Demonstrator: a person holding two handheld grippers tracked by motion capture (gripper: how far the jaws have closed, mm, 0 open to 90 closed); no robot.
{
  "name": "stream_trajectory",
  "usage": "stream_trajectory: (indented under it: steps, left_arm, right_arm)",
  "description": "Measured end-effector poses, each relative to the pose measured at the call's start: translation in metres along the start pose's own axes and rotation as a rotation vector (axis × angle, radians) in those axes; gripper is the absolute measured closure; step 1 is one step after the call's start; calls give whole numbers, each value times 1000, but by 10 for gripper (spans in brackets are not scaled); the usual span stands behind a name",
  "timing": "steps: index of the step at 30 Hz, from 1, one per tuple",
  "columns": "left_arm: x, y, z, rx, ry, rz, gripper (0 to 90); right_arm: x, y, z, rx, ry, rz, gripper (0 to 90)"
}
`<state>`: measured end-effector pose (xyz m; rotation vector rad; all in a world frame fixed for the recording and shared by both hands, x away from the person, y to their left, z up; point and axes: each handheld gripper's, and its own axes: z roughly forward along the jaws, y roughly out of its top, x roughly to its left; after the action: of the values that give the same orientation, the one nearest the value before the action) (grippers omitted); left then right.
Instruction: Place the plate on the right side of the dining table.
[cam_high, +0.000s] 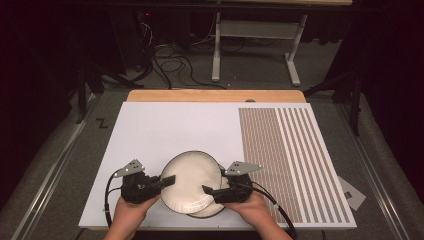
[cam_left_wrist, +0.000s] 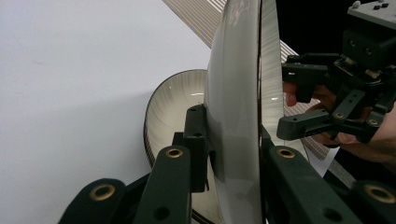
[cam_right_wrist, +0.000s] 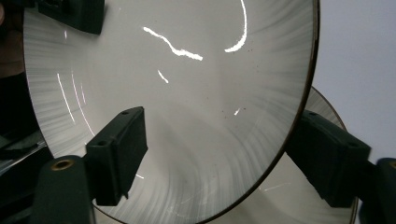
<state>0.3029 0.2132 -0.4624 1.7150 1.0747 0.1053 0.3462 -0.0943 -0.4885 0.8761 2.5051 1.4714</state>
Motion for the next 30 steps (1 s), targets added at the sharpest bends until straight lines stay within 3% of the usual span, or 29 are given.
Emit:
stream_trajectory:
  steps: [2, 9, 10, 20, 23, 25, 26, 28, 30]
  left_arm:
    - [0, 0, 0, -1, -1, 0, 774]
    - [0, 0, 0, -1, -2, 7, 774]
    - [0, 0, 0, -1, -2, 8, 774]
    - [0, 0, 0, -4, -4, 11, 774]
    - [-1, 0, -1, -9, -8, 7, 777]
    - [-3, 1, -2, -25, -17, 11, 785]
    - [-6, 1, -3, -29, -16, 23, 791]
    - [-10, 2, -1, -17, -1, 62, 791]
    - [-10, 1, 0, -15, -12, 53, 789]
  right_arm:
    - [0, -1, 0, -4, 3, 12, 268]
    - [-7, -6, 1, -36, 42, 124, 437]
    - [-9, -6, 0, -49, 54, 130, 500]
    - [-10, -8, 1, -20, 50, 149, 633]
    - [-13, -8, -1, -24, 74, 183, 681]
    - [-15, -8, -4, -39, 90, 202, 721]
    - [-17, -6, -10, -75, 96, 212, 765]
    - [-17, -6, -12, -88, 93, 212, 770]
    - [-17, -4, -20, -112, 83, 199, 788]
